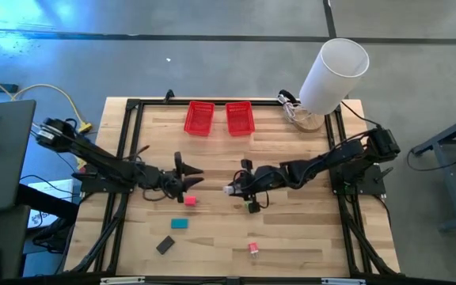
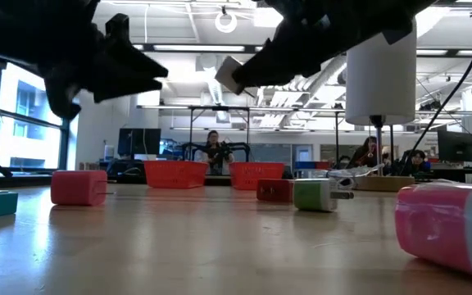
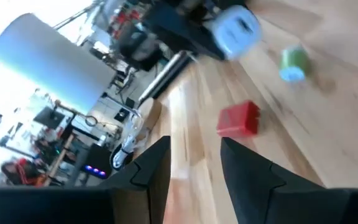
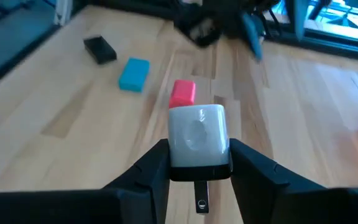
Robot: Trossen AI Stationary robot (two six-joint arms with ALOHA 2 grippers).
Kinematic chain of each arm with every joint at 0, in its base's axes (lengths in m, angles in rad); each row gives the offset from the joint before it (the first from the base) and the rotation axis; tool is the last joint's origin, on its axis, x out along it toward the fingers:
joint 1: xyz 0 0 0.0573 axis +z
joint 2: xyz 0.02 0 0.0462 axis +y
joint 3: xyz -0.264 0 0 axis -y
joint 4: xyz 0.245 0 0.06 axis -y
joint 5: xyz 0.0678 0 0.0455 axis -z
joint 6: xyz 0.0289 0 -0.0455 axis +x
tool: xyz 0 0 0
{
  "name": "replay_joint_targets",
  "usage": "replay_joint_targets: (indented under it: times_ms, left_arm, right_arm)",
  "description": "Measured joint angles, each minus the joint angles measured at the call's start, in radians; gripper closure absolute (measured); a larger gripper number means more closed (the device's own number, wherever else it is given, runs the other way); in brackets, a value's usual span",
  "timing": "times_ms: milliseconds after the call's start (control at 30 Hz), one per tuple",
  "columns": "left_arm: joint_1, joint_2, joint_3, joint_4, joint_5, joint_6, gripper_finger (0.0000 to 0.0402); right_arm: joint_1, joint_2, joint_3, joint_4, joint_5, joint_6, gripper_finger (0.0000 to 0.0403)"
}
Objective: Pick & Place Office items
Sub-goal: Put the white charger adapter into the left red bin
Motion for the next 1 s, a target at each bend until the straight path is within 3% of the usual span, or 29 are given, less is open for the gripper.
replay_joint_targets:
  times_ms: [467,767,1000]
  left_arm:
    - [-0.013,0.049,0.000,-0.003,0.001,-0.031,0.0268]
    - [-0.029,0.049,0.000,0.000,0.002,0.067,0.0265]
    - [-0.052,0.049,0.000,0.002,-0.053,0.073,0.0254]
  right_arm:
    - [-0.015,0.000,0.000,0.012,0.015,0.000,0.0275]
    - [-0.015,0.000,0.000,0.024,0.023,0.000,0.0275]
    - [-0.015,0.000,0.000,0.029,0.023,0.000,0.0275]
